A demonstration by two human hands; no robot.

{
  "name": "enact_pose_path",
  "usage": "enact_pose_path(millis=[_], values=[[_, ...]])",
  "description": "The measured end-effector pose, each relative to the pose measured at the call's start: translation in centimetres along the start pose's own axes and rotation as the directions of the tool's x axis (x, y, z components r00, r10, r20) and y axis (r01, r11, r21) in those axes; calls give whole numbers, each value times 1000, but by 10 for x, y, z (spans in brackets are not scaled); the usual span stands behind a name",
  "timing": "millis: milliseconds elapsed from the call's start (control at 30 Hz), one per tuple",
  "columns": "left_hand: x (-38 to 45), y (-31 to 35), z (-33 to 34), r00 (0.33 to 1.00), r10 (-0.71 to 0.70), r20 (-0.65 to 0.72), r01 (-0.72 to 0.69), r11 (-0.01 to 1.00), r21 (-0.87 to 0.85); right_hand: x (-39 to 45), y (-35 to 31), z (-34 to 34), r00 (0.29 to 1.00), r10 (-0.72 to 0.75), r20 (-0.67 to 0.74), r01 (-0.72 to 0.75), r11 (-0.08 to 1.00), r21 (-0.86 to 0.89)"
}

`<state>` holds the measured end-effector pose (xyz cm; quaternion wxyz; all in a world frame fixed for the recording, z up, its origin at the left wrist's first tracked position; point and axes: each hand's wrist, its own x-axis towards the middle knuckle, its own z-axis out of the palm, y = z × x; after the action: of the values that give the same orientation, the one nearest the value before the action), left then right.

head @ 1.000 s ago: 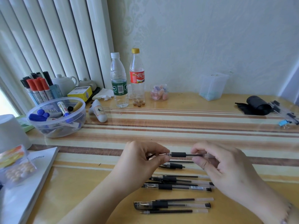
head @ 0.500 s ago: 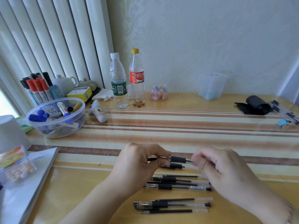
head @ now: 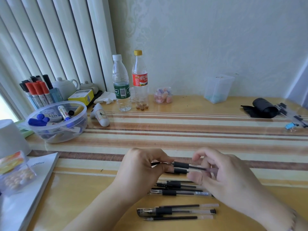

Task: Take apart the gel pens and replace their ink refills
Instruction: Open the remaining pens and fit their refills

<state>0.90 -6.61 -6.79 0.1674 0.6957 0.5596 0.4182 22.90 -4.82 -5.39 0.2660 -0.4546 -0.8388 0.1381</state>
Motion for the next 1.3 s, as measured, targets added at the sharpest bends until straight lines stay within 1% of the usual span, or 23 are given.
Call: enact_pose_path(millis=[67,200,300,400,467,533,600,633,667,700,733,767,800,833,900,933,1000,1067,1100,1167,1233,1300], values=[[0,1,0,1000,-4,1,4,1000,-18,-1,1,1,999,-24,-27,23,999,-48],[-3,6,0,1000,11,24,-11,1000,-9,-1,4,5,1000,-19,-20,20,1000,20],[-1,6,-6,995,-5,100,0,999,54,0,7,5,999,-25,-30,24,999,-38],[2,2,-10,978,54,200,-90,980,176,0,5,-2,995,-78,-69,70,991,-113],[2,0,-10,968,91,235,-141,969,204,1,3,-4,990,-118,-76,103,980,-172],[2,-2,-8,964,148,222,-197,955,222,1,1,-3,987,-144,-70,126,968,-217],[2,-4,-7,959,220,178,-260,934,246,1,0,0,985,-152,-76,133,969,-211],[2,-4,-9,953,255,165,-292,919,263,0,-1,1,989,-129,-71,115,978,-174],[2,-2,-10,944,289,159,-324,902,284,0,-3,2,996,-74,-43,70,993,-93],[3,-1,-12,934,322,158,-356,884,304,-1,-5,3,1000,-1,12,1,999,40],[3,1,-13,922,353,163,-387,866,317,-1,-6,3,995,71,65,-81,983,166],[4,2,-14,911,376,172,-413,852,323,-1,-6,3,987,120,106,-142,963,231],[4,3,-14,906,383,183,-423,848,319,-1,-7,3,984,127,123,-153,959,238],[4,4,-15,914,356,193,-401,863,307,-1,-7,3,988,106,108,-127,970,208],[4,5,-19,949,248,193,-294,917,271,-1,-6,2,999,34,25,-36,995,97],[4,5,-20,958,210,194,-253,939,234,-1,-5,1,1000,11,-16,-10,998,68],[4,4,-22,963,159,216,-184,978,100,-1,-2,0,997,-3,-74,11,995,104],[6,4,-27,967,110,231,-110,994,-14,0,1,1,993,-12,-121,28,991,128],[6,2,-28,967,93,238,-89,996,-29,1,3,1,989,-11,-147,31,991,133],[7,1,-27,964,74,256,-76,997,-2,2,4,1,985,-10,-173,35,989,143],[8,0,-26,971,52,233,-57,998,11,2,4,0,984,-13,-180,37,990,133],[9,0,-24,981,20,195,-14,999,-32,2,4,2,984,-28,-177,47,993,105]])
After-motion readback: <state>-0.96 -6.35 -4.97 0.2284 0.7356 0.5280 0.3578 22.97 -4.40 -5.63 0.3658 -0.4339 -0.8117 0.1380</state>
